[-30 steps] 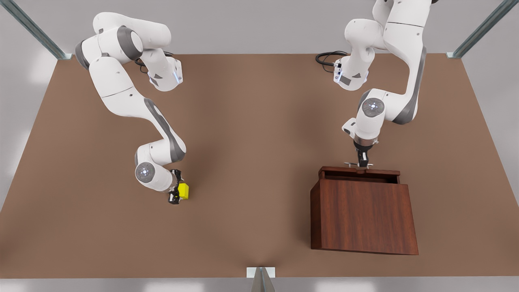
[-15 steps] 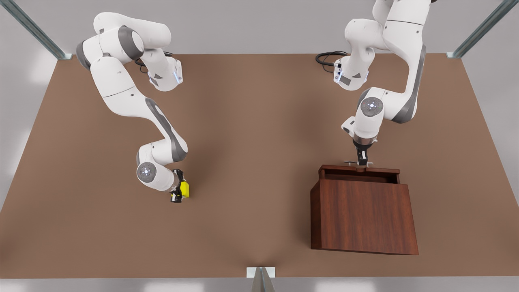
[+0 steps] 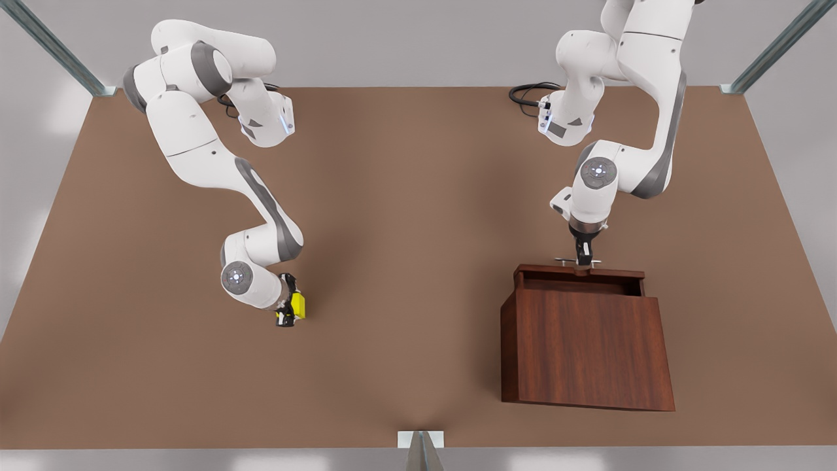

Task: Open the drawer with left arm, place the square in the middle with right arm, and place the square in the drawer with left arm

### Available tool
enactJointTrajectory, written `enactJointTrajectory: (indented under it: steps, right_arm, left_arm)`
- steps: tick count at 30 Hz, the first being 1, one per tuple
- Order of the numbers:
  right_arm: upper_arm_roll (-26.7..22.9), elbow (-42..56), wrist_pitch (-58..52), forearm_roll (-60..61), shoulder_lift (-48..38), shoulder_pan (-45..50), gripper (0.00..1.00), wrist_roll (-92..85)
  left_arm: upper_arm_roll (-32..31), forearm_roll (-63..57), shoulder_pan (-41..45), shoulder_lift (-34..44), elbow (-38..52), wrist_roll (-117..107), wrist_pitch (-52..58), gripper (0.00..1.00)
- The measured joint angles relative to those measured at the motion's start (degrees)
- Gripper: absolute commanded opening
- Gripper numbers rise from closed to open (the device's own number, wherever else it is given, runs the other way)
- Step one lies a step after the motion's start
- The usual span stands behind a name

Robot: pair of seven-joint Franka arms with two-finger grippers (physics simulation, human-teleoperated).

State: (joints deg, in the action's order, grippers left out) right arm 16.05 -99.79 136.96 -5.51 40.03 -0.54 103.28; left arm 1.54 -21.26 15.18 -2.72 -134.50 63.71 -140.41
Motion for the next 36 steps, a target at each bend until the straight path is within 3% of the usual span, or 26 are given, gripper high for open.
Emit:
enactJointTrajectory:
  steps: [36]
  right_arm:
    - [-0.3,3.5,-0.3,-0.7,2.4,0.0,0.75,-0.6]
  left_arm:
    - [-0.8,0.1,-0.1,0.4,-0.1,0.0,2.9,0.87]
